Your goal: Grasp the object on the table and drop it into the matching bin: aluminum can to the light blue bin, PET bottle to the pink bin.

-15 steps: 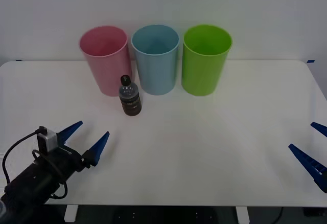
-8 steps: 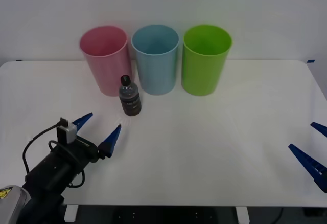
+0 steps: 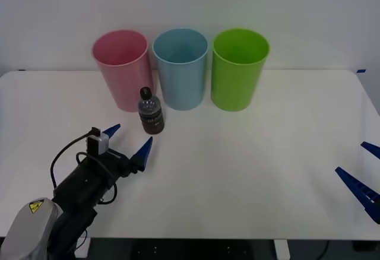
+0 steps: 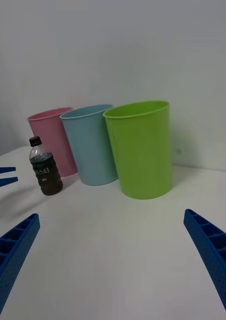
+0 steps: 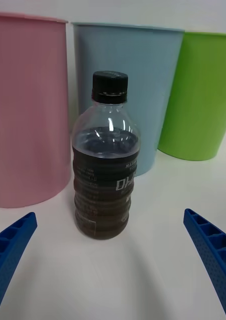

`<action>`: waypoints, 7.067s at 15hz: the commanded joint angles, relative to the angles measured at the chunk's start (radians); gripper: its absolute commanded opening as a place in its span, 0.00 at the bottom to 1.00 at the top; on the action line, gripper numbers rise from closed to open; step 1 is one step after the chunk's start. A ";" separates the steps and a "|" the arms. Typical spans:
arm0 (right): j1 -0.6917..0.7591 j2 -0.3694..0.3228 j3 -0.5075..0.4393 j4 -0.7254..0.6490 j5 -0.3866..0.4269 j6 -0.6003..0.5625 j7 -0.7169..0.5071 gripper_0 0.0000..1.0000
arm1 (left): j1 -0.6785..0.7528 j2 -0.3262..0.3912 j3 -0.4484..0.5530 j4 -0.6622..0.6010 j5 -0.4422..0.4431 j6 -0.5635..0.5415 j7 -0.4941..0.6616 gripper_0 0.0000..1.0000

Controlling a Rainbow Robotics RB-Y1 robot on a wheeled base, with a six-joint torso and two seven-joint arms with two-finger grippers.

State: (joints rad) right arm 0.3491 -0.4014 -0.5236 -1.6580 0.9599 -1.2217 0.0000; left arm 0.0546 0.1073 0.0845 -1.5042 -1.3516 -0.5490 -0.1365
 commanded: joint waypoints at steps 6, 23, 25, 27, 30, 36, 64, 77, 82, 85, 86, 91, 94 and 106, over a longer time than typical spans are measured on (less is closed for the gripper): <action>0.000 0.000 0.000 0.000 0.000 0.000 0.000 1.00 | -0.114 0.000 -0.017 0.122 -0.001 0.053 -0.008 1.00; 0.000 0.000 0.000 0.000 0.000 0.000 0.000 1.00 | -0.260 -0.089 0.032 0.229 -0.146 0.146 0.001 1.00; 0.000 0.000 0.000 0.000 0.000 0.000 0.000 1.00 | -0.282 -0.089 0.040 0.249 -0.159 0.146 0.005 1.00; 0.000 0.000 0.000 0.000 0.000 0.000 0.000 1.00 | -0.289 -0.089 0.037 0.254 -0.166 0.153 0.006 1.00; 0.000 0.000 0.000 0.000 0.000 0.000 0.000 1.00 | -0.317 -0.089 0.037 0.292 -0.170 0.155 0.003 1.00; 0.000 0.000 0.000 0.000 0.000 0.000 0.000 1.00 | -0.320 -0.089 0.031 0.294 -0.175 0.155 -0.003 0.00; 0.000 0.000 0.000 0.000 0.000 0.000 0.000 1.00 | -0.095 0.319 -0.160 -0.060 0.333 0.162 0.044 0.00; 0.000 0.000 0.000 0.000 0.000 0.000 0.000 1.00 | -0.136 0.459 -0.094 -0.197 0.433 0.175 0.130 0.00; 0.000 0.000 0.000 0.000 0.000 0.000 0.000 1.00 | -0.194 0.499 -0.080 -0.195 0.456 0.182 0.170 0.00; 0.000 0.000 0.000 0.000 0.000 0.000 0.000 1.00 | -0.223 0.561 -0.081 -0.195 0.468 0.193 0.245 0.00; 0.000 0.000 0.000 0.000 0.000 0.000 0.000 1.00 | -0.236 0.571 -0.081 -0.191 0.466 0.193 0.271 0.00; 0.000 0.000 0.000 0.000 0.000 0.000 0.000 1.00 | -0.378 0.575 -0.126 -0.054 0.450 0.195 0.279 0.00; 0.000 0.000 0.000 0.000 0.000 0.000 0.000 1.00 | -0.470 0.575 -0.163 0.045 0.424 0.195 0.279 0.00; 0.000 0.000 0.000 0.000 0.000 0.000 0.000 1.00 | -0.679 0.552 -0.259 0.268 0.387 0.198 0.279 0.00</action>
State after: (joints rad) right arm 0.3491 -0.4014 -0.5236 -1.6581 0.9599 -1.2217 0.0000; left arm -0.6243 0.6634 -0.1760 -1.2364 -0.9622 -0.3526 0.1426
